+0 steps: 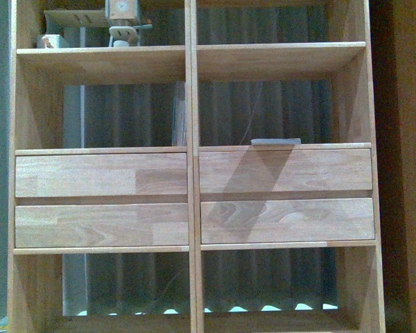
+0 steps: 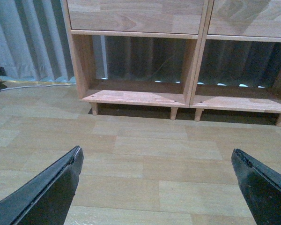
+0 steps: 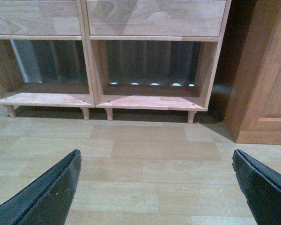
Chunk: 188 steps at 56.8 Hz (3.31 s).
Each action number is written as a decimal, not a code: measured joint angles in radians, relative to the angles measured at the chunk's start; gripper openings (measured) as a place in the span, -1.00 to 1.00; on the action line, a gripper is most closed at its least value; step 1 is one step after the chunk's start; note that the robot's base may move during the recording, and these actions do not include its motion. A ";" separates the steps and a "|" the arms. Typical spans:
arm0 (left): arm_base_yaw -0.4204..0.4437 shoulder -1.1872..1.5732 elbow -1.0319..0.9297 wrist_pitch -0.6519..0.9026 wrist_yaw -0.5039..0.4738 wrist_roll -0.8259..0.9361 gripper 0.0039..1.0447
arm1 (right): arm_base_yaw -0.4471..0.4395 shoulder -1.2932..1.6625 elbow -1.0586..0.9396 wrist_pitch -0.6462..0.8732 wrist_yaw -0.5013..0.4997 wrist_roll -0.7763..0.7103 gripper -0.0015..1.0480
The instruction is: Organize books on shelf
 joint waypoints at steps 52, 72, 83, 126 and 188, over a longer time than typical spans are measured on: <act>0.000 0.000 0.000 0.000 0.000 0.000 0.87 | 0.000 0.000 0.000 0.000 0.000 0.000 0.87; 0.000 0.000 0.000 0.000 0.000 0.000 0.87 | 0.000 0.000 0.000 0.000 0.000 0.000 0.87; 0.000 0.000 0.000 0.000 0.000 0.000 0.87 | 0.000 0.000 0.000 0.000 0.000 0.000 0.87; 0.000 0.001 0.000 0.000 0.000 0.000 0.87 | 0.000 0.000 0.000 0.000 0.000 0.000 0.87; 0.000 0.000 0.000 0.000 0.000 0.002 0.87 | 0.025 0.826 0.494 0.387 -0.301 0.836 0.87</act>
